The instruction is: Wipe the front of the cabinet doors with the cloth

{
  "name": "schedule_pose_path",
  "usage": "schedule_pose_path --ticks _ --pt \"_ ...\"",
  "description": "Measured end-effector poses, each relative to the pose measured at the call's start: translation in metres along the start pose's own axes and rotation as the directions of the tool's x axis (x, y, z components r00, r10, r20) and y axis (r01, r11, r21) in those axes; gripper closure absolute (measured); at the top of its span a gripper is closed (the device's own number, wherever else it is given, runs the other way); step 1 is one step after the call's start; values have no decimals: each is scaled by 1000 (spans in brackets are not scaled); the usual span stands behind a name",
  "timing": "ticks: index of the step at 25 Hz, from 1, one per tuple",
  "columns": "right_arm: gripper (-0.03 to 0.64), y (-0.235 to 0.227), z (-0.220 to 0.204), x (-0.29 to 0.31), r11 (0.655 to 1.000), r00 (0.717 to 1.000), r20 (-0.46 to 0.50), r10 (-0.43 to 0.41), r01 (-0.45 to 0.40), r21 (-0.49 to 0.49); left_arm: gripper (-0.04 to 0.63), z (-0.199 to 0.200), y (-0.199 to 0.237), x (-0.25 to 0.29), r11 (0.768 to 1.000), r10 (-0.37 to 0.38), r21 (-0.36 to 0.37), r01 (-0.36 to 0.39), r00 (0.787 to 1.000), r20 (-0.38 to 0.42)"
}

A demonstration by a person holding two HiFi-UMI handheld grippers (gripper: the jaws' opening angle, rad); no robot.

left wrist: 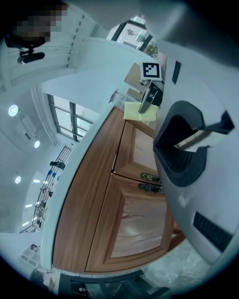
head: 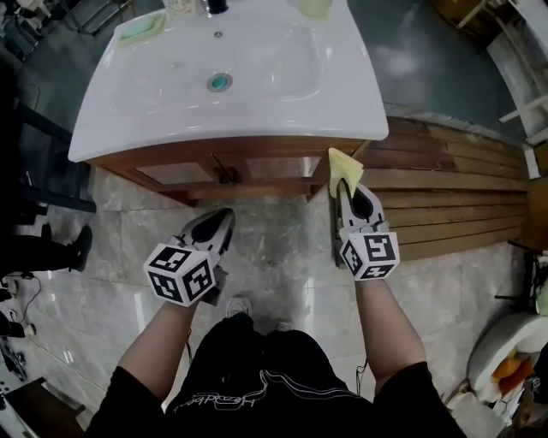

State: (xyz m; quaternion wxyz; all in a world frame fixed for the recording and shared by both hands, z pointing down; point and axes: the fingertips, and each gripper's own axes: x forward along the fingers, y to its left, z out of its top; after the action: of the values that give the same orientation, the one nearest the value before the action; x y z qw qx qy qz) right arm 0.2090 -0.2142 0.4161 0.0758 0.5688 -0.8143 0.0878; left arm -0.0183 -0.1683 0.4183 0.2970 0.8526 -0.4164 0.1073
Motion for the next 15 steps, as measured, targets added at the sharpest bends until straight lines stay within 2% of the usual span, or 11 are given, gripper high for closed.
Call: schedule_pose_path --ticks 3,7,9,12,15 --pt "577 39 -16 6 993 994 -16 112 -112 -42 589 -8 10 11 997 -57 50 56 998 20" --pt "577 98 -54 21 964 970 -16 241 -241 -108 589 -27 21 34 985 -155 90 150 986 52" --pt "577 116 -71 32 957 963 1 269 -267 -109 589 -38 27 43 976 -185 127 176 981 63" --pt "577 140 -86 53 950 951 66 303 -296 -101 589 -55 42 52 969 -220 138 205 971 97" --pt "577 158 -94 67 938 931 128 342 -329 -107 589 -75 55 56 963 -219 186 197 970 108"
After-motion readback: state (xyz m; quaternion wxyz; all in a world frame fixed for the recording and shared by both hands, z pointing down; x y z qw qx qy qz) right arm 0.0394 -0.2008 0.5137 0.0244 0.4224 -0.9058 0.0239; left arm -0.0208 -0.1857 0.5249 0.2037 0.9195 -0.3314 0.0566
